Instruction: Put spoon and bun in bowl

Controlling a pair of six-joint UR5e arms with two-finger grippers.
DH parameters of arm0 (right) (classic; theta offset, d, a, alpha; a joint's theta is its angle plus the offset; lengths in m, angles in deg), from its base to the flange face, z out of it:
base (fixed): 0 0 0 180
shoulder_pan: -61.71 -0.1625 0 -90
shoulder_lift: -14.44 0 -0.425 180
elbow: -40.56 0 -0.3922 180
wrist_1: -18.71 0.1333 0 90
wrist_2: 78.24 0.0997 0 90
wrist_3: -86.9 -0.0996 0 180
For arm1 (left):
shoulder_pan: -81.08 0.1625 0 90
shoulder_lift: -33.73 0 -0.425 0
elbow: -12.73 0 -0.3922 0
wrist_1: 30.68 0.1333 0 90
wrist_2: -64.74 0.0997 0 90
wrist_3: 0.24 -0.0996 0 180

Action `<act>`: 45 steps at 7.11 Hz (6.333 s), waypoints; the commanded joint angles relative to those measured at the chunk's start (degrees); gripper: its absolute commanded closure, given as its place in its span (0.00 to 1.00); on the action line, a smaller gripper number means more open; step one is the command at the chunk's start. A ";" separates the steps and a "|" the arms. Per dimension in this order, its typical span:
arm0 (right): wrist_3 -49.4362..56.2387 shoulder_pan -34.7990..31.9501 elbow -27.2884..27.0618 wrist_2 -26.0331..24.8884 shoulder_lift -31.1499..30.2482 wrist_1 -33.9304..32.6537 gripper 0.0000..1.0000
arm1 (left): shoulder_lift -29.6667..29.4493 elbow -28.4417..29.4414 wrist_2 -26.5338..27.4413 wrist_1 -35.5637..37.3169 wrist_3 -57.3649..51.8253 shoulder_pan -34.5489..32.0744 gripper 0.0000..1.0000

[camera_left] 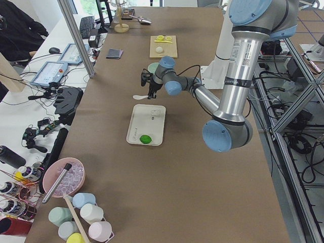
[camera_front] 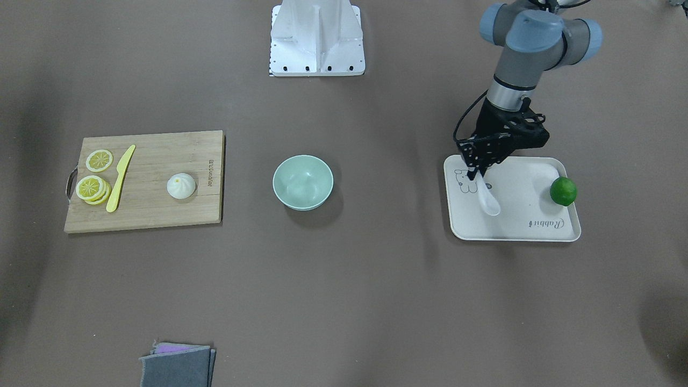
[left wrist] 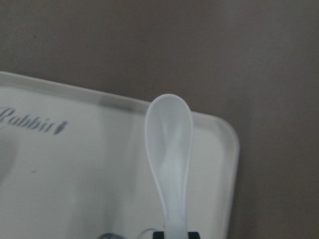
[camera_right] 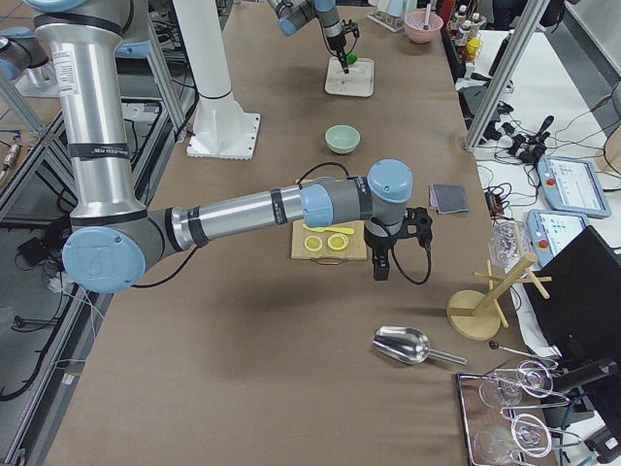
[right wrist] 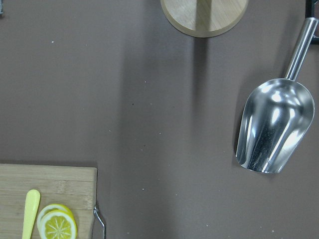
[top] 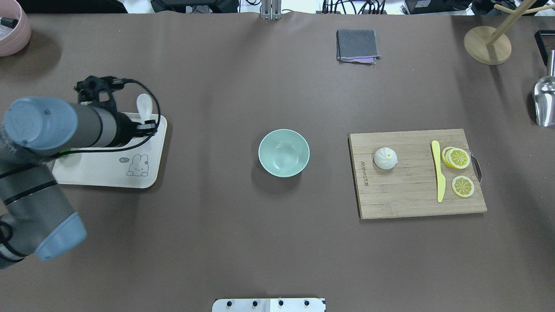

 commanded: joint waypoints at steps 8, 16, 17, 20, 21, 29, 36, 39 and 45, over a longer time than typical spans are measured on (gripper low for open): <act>-40.75 31.73 -13.24 -11.39 6.48 3.46 0.00 | -23.27 7.88 7.42 12.62 0.34 13.50 1.00; -41.45 39.31 -4.90 -16.33 14.04 3.46 0.00 | -29.43 15.96 7.59 12.71 -0.19 17.39 1.00; -41.45 39.75 -4.28 -16.42 14.14 3.46 0.00 | -29.43 15.96 7.59 12.71 -0.10 17.30 1.00; -41.45 42.12 1.41 -19.92 14.22 8.25 0.01 | -29.43 16.31 7.59 12.54 0.08 17.30 1.00; -41.54 42.39 3.35 -20.02 13.62 11.17 0.01 | -29.43 16.40 7.59 12.10 0.34 17.21 0.72; -49.10 42.40 -4.17 -18.80 14.13 9.80 1.00 | -27.86 13.87 7.16 12.10 -2.02 13.00 0.02; -60.93 46.49 5.72 -24.48 32.83 10.23 1.00 | 5.46 -1.44 -11.10 2.52 -46.59 -19.93 0.02; -65.52 51.88 5.74 -30.12 34.35 10.23 1.00 | 6.34 -0.56 -15.70 2.60 -50.02 -25.41 0.02; -62.84 49.79 2.00 -28.65 38.31 0.73 0.00 | 14.06 2.51 -14.91 -11.80 -49.93 -25.24 0.02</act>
